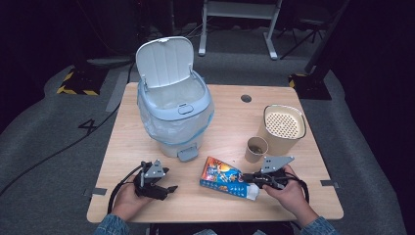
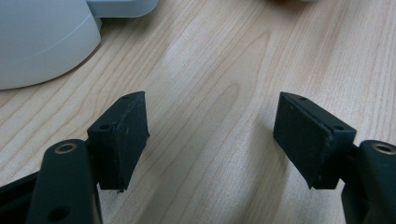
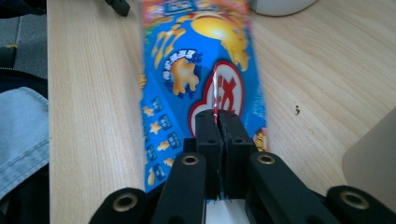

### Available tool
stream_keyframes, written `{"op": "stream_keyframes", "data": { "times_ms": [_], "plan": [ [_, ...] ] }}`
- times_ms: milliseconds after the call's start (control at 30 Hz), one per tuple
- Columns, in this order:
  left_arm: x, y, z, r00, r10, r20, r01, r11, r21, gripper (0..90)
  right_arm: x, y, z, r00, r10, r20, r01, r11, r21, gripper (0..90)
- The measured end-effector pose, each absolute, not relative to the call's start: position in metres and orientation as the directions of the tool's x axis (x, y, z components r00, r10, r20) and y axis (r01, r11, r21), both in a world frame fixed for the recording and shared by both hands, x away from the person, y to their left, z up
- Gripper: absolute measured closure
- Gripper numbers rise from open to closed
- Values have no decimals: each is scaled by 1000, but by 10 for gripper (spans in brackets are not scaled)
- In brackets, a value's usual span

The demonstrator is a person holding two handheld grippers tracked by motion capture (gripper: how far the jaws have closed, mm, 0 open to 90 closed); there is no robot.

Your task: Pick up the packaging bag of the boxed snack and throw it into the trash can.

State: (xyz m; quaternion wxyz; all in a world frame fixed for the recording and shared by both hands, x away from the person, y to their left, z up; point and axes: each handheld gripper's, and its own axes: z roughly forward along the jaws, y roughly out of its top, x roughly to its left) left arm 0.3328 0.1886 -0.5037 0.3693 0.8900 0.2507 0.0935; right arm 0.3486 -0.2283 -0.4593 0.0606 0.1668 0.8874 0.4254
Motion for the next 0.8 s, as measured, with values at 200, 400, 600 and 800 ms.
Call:
{"op": "stream_keyframes", "data": {
  "times_ms": [200,400,600,800],
  "plan": [
    [333,189,-504,857,516,-19,378,-601,704,266,341,-228,-438,-934,354,56,255,548,796,884],
    [333,189,-504,856,517,-19,379,-601,704,266,334,-230,-411,-928,371,36,249,546,800,883],
    [333,189,-504,856,517,-19,379,-601,704,267,331,-233,-387,-915,403,15,253,545,799,883],
    [333,189,-504,856,517,-19,379,-601,704,266,331,-237,-365,-910,415,7,249,534,808,883]
  ]
}}
